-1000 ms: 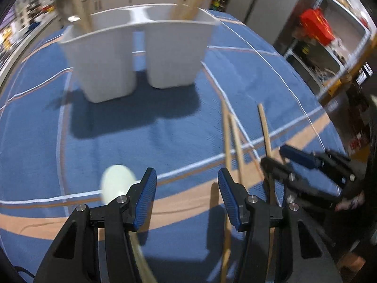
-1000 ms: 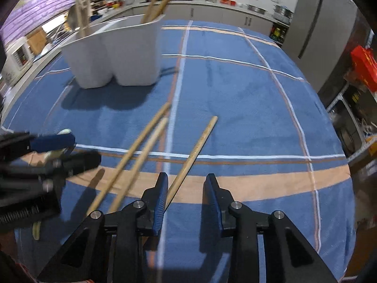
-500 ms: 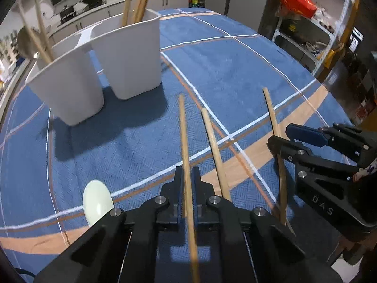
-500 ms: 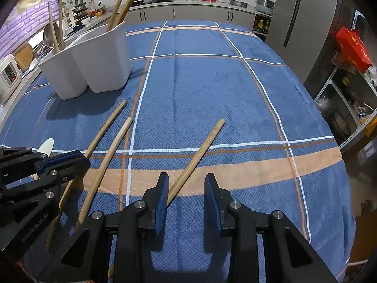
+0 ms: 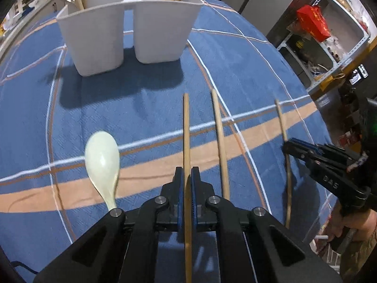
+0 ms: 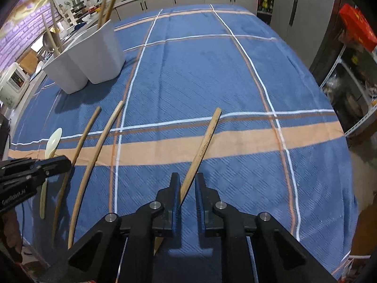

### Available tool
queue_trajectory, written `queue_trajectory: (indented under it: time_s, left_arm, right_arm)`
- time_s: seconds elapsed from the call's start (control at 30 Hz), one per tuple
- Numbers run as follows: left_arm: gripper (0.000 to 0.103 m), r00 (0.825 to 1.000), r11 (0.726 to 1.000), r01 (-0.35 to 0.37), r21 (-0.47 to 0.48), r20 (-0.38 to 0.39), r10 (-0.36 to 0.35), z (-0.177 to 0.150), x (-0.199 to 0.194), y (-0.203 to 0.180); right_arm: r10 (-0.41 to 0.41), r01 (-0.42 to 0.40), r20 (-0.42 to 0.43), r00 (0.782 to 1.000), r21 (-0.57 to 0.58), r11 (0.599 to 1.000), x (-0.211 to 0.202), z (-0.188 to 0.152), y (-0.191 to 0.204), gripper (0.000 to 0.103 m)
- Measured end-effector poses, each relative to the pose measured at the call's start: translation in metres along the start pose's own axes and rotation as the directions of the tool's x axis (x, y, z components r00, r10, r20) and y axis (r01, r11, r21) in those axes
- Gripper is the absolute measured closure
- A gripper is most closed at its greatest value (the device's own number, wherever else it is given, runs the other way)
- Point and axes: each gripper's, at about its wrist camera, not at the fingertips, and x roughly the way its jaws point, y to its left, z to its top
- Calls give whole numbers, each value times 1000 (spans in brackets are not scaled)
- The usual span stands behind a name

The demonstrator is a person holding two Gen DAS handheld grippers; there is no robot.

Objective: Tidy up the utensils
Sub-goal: 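Lift both held chopsticks and lower them into the white holder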

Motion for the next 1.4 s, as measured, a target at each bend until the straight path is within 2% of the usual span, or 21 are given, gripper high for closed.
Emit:
queue_trajectory:
  time_s: [0.17, 0.33, 0.57, 0.73, 0.83, 0.87, 0.9, 1.03, 1.23, 1.33, 1.4]
  left_arm:
    - [97, 997, 999, -53, 13, -47, 53, 17, 9, -6]
    - [97, 992, 994, -96, 60, -75, 101, 38, 19, -15]
    - [97, 991, 994, -80, 70, -106, 87, 59, 27, -13]
    - [97, 993, 997, -52, 55, -102, 57, 64, 31, -10]
    - [98, 996, 997, -49, 64, -76, 54, 57, 30, -11]
    - [103, 997, 996, -45, 72, -64, 50, 53, 27, -9]
    - [103, 998, 997, -33, 65, -50, 36, 49, 23, -7]
    - [103, 1000, 1000, -10, 20, -3, 10, 41, 11, 2]
    - [103, 992, 999, -29, 32, 127, 24, 26, -36, 10]
    - [103, 992, 999, -28, 30, 125, 24, 28, -39, 11]
    - [103, 996, 999, -21, 43, 87, 17, 27, -31, 9]
  right_arm:
    - [-4, 4, -56, 998, 5, 1000, 3, 8, 0, 89]
    - [-56, 53, -132, 990, -28, 998, 12, 25, 10, 89]
    - [-143, 129, -218, 965, -79, 989, 30, 57, 23, 87]
    - [-147, 134, -254, 956, -69, 989, 40, 75, 30, 87]
    - [-155, 137, -223, 962, -96, 986, 44, 79, 41, 94]
    - [-164, 144, -195, 967, -114, 983, 45, 78, 46, 95]
    - [-161, 142, -175, 971, -119, 983, 46, 78, 50, 95]
    - [-74, 64, -87, 993, -108, 992, 43, 75, 54, 96]
    - [21, -17, 57, 998, -70, 997, 9, 64, 56, 96]
    - [36, -28, 114, 993, -68, 997, -8, 58, 61, 96]
    - [58, -53, 98, 994, -58, 997, -11, 47, 57, 96]
